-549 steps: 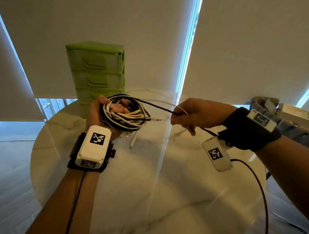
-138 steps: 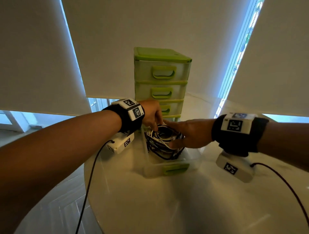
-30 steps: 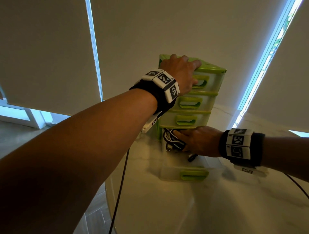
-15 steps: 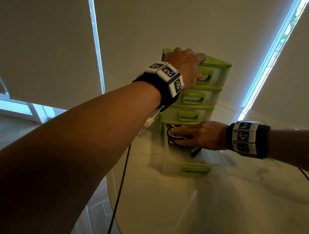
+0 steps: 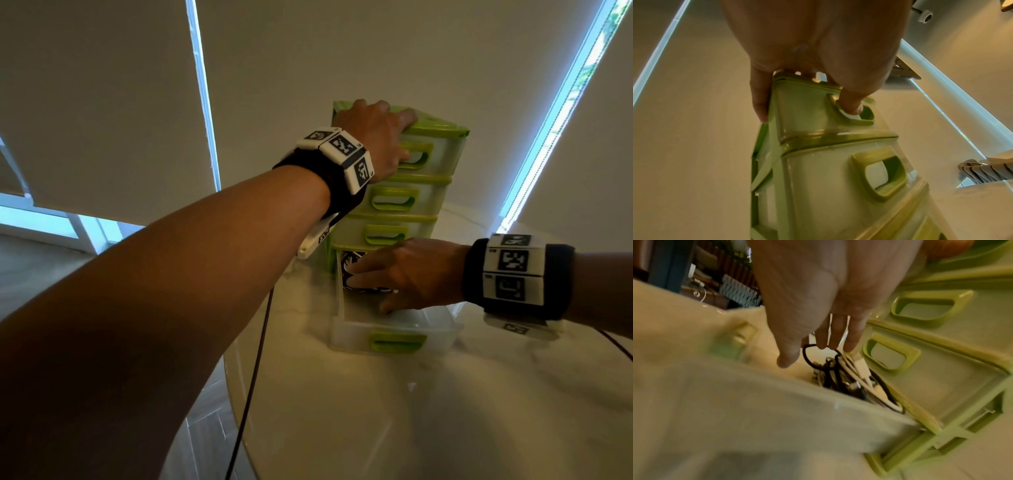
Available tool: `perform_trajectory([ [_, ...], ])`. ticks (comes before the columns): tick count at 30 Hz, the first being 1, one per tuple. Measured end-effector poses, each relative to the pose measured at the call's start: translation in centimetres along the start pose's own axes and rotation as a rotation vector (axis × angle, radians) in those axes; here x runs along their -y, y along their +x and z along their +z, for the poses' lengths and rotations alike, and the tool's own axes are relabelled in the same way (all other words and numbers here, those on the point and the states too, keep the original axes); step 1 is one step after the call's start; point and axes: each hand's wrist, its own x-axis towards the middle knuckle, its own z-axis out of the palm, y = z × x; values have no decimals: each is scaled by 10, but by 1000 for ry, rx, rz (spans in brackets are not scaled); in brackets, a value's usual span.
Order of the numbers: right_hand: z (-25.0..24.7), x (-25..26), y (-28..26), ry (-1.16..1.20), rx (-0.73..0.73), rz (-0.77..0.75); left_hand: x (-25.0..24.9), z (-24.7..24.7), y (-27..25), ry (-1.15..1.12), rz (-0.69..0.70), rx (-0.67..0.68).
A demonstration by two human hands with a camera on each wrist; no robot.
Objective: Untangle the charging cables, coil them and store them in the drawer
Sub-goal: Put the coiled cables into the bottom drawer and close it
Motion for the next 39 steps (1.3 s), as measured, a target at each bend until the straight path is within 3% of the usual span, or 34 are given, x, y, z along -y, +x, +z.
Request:
perform_trajectory([
  [11, -5, 11, 36, -134, 220, -27, 1, 3, 2, -156, -43, 60],
  [17, -21, 3, -7, 398, -9, 216, 1, 1, 3, -185, -70, 91],
  [19, -17, 6, -35, 468, 46, 308, 0, 0, 2, -190, -75, 90],
  [21, -2, 20, -56, 436, 162, 338, -1, -1, 3, -187, -68, 94],
  [23, 17, 35, -62, 361, 165, 307, 0, -1, 2, -188, -68, 93],
  [30, 35, 30, -51, 270, -55, 316, -2, -1, 3, -214, -80, 71],
  [34, 45, 14, -59, 99, -207, 437, -2, -3, 2, -213, -83, 69],
  [39, 52, 15, -54, 265, -79, 391, -1, -3, 3, -208, -57, 42],
])
